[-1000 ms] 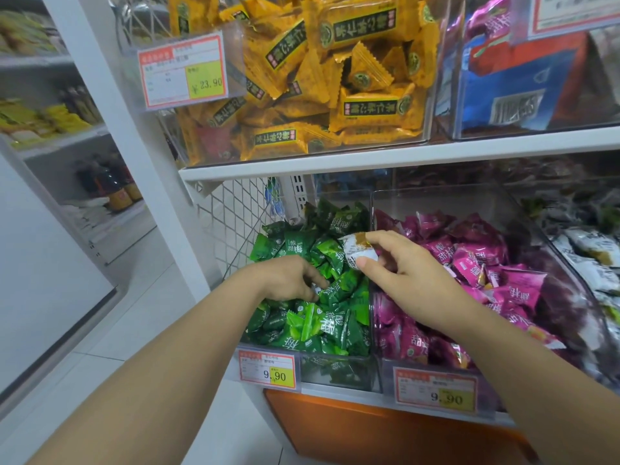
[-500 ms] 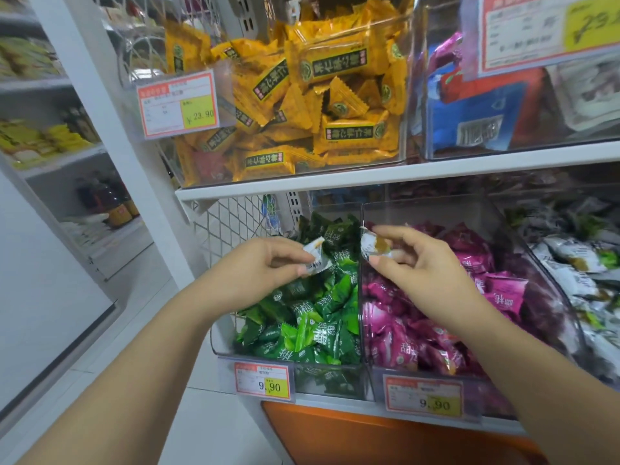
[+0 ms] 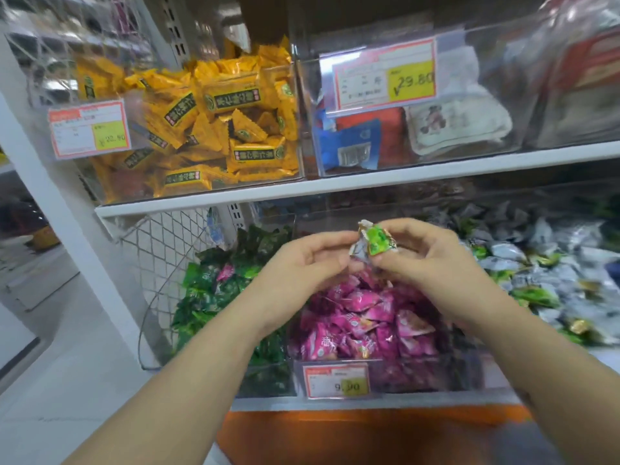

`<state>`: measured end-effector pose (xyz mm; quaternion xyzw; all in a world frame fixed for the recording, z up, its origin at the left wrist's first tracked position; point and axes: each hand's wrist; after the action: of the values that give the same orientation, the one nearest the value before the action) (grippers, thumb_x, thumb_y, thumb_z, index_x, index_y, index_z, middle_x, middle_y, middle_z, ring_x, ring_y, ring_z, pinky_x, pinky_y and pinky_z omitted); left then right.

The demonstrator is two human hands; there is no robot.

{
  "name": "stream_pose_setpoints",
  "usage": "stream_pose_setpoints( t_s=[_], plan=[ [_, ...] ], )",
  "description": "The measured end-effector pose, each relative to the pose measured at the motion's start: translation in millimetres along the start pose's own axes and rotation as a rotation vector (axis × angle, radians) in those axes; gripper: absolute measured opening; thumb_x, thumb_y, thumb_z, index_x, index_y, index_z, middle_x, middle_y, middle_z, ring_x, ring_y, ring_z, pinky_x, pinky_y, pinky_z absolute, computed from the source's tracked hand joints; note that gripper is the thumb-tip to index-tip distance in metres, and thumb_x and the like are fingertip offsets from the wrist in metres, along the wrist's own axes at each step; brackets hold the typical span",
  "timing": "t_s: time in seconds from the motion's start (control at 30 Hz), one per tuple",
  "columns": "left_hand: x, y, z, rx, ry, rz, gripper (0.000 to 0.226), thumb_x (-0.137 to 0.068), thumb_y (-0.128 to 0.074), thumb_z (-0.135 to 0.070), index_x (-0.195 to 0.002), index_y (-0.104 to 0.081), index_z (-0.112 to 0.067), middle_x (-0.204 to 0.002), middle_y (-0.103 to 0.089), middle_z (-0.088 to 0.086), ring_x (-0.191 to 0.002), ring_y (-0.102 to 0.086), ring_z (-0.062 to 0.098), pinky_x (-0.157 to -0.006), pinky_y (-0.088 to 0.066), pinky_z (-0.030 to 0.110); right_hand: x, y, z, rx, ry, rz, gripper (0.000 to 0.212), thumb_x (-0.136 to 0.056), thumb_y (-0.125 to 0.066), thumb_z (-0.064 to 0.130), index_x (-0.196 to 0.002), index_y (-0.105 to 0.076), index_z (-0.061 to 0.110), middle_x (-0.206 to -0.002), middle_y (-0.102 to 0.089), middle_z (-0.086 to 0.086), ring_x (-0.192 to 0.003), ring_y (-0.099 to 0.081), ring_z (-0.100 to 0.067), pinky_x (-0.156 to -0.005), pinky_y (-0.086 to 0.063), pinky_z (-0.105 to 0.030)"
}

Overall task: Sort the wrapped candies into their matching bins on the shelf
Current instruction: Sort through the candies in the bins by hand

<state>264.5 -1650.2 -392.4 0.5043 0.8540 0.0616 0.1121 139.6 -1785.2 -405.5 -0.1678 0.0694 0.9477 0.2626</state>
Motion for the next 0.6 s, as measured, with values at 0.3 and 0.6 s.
stream_pose_setpoints(
  t_s=[0.3, 0.6],
  plan=[
    [-21, -35, 1, -0.331, -0.083, -0.020, 0.029, -0.094, -0.056, -0.017, -0.099, -0.058, -0.045, -0.106, -0.065, -0.022, -0.093, -0.063, -0.005, -0.086, -0.050, 0.016, -4, 96, -13, 0.891, -0.116, -0.467, 0.043, -0.082, -0.069, 0.010, -0.124, -0.061, 0.010, -0.108, -0.064, -0.013, -0.107, -0.057, -0.029, -0.083, -0.039, -0.027],
    [-28, -38, 16, -0.436, -0.058, -0.021, 0.024, -0.093, -0.058, -0.021, -0.103, -0.060, -0.043, -0.101, -0.066, -0.027, -0.091, -0.065, 0.008, -0.072, -0.047, 0.007, -6, 104, -29, 1.357, -0.331, 0.008, 0.044, -0.101, -0.024, 0.041, -0.145, -0.030, 0.035, -0.157, -0.017, 0.005, -0.145, -0.007, -0.021, -0.115, -0.001, -0.052]
  ],
)
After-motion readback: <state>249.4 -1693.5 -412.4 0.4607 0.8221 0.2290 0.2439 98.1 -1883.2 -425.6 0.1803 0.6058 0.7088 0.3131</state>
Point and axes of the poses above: each hand's wrist, its own x-axis away from the middle knuckle, its own y-axis out of the back of the hand, z = x × y
